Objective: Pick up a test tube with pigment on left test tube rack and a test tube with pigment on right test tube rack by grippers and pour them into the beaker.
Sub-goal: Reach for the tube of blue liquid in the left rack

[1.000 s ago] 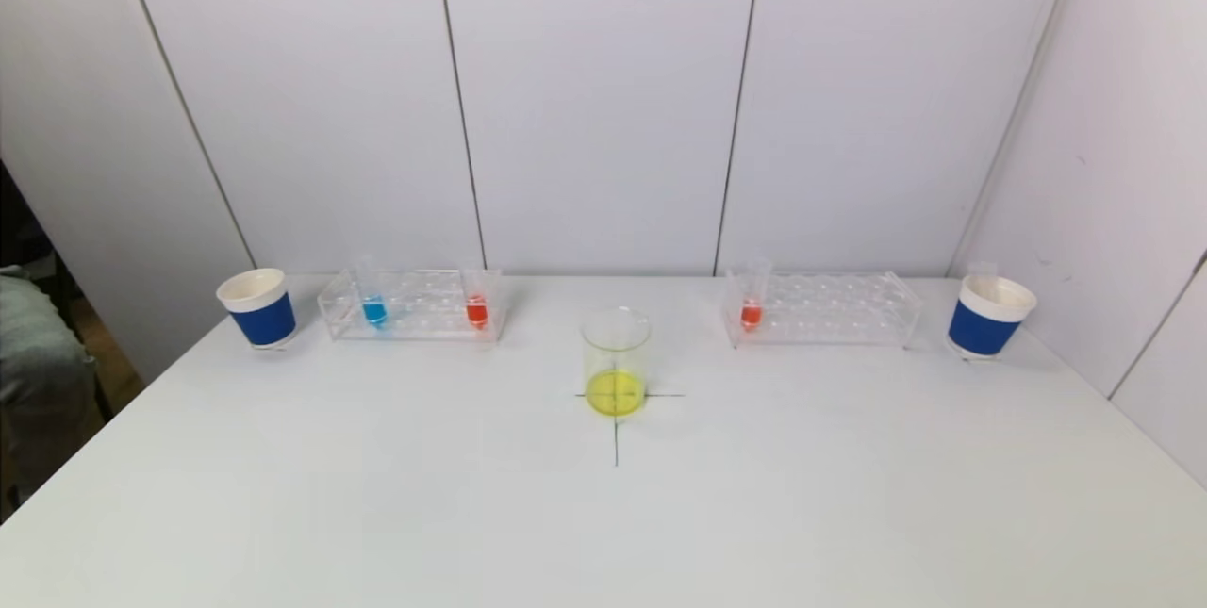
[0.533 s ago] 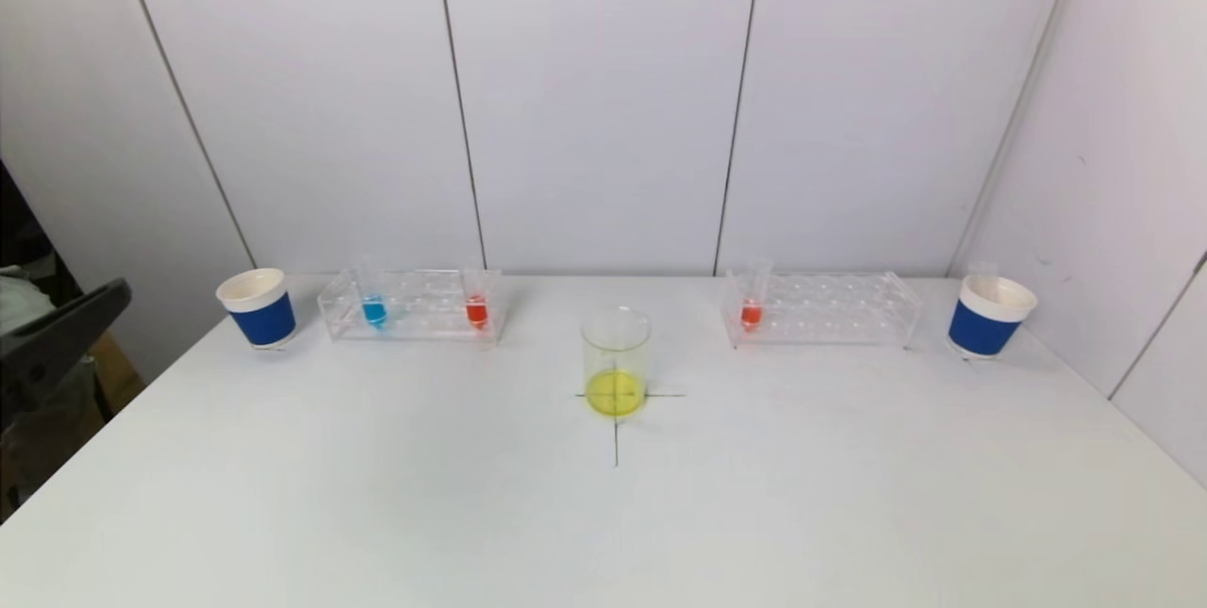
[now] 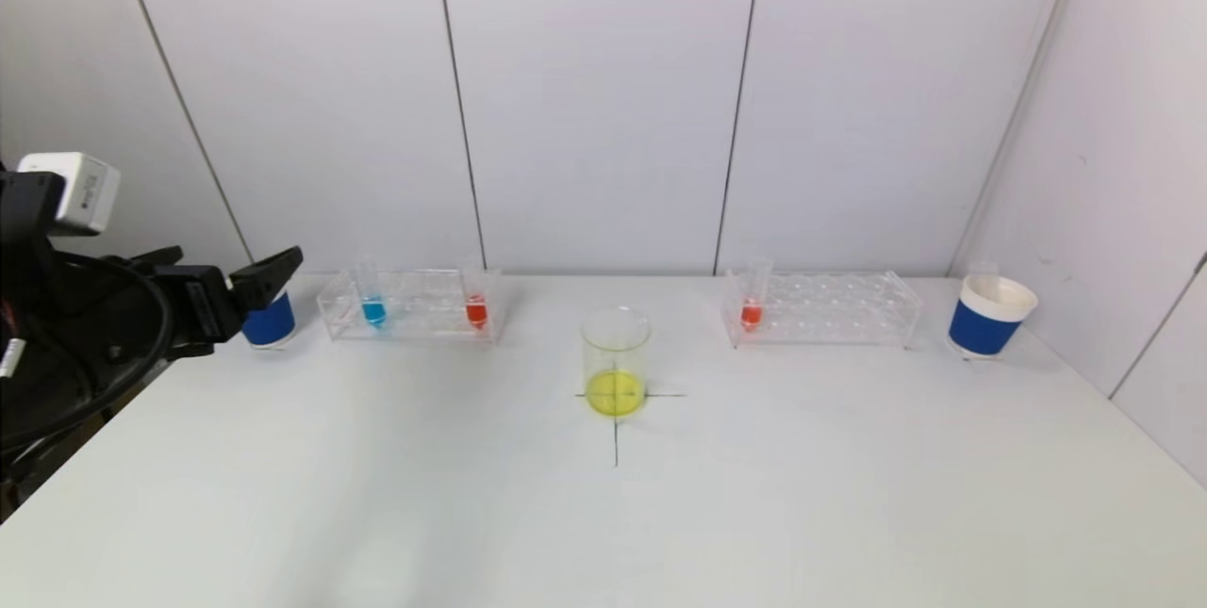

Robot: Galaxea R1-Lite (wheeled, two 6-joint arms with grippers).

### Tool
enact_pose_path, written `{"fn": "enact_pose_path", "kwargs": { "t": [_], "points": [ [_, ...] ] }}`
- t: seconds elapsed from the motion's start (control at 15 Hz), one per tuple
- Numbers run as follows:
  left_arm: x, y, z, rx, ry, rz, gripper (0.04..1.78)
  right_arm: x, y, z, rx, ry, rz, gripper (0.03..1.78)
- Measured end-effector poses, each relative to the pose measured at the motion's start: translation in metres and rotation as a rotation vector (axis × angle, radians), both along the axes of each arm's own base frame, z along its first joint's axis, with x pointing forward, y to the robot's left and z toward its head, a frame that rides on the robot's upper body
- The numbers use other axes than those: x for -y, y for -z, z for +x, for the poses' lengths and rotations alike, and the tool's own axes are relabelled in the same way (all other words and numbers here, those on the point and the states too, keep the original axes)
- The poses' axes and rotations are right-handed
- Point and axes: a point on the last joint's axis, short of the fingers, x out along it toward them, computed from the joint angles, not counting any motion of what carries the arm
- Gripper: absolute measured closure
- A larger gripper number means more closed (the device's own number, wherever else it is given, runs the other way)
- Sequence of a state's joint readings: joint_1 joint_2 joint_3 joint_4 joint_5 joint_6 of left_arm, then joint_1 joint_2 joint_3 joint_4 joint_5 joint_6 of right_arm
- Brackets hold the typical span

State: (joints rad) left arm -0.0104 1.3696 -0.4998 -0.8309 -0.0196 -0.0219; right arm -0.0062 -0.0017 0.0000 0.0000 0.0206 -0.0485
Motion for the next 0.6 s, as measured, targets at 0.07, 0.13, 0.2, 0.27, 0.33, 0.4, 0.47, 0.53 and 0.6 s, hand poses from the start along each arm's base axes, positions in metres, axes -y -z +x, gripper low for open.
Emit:
{"fn": "enact_pose_path", "kwargs": {
  "t": [0.07, 0.13, 0.2, 0.27, 0.33, 0.4, 0.47, 0.53, 0.6],
  "points": [
    [0.0, 0.008, 0.013, -0.003, -0.001, -0.002, 0.06, 0.0, 0.0, 0.0, 0.0, 0.0, 0.0, 0.04],
    [-0.001, 0.017, 0.026, -0.007, -0.003, -0.004, 0.06, 0.0, 0.0, 0.0, 0.0, 0.0, 0.0, 0.04],
    [-0.001, 0.026, 0.037, -0.006, -0.001, -0.004, 0.06, 0.0, 0.0, 0.0, 0.0, 0.0, 0.0, 0.04],
    [-0.001, 0.034, 0.048, -0.003, -0.001, -0.004, 0.06, 0.0, 0.0, 0.0, 0.0, 0.0, 0.0, 0.04],
    [-0.001, 0.044, 0.058, 0.002, 0.002, -0.004, 0.06, 0.0, 0.0, 0.0, 0.0, 0.0, 0.0, 0.04],
    [-0.001, 0.052, 0.068, 0.012, 0.003, -0.003, 0.06, 0.0, 0.0, 0.0, 0.0, 0.0, 0.0, 0.04],
    [-0.001, 0.06, 0.076, 0.02, 0.003, -0.001, 0.06, 0.0, 0.0, 0.0, 0.0, 0.0, 0.0, 0.04],
    [-0.001, 0.068, 0.083, 0.027, 0.004, 0.001, 0.06, 0.0, 0.0, 0.0, 0.0, 0.0, 0.0, 0.04],
    [-0.001, 0.077, 0.091, 0.031, 0.007, 0.002, 0.06, 0.0, 0.0, 0.0, 0.0, 0.0, 0.0, 0.04]
  ]
}}
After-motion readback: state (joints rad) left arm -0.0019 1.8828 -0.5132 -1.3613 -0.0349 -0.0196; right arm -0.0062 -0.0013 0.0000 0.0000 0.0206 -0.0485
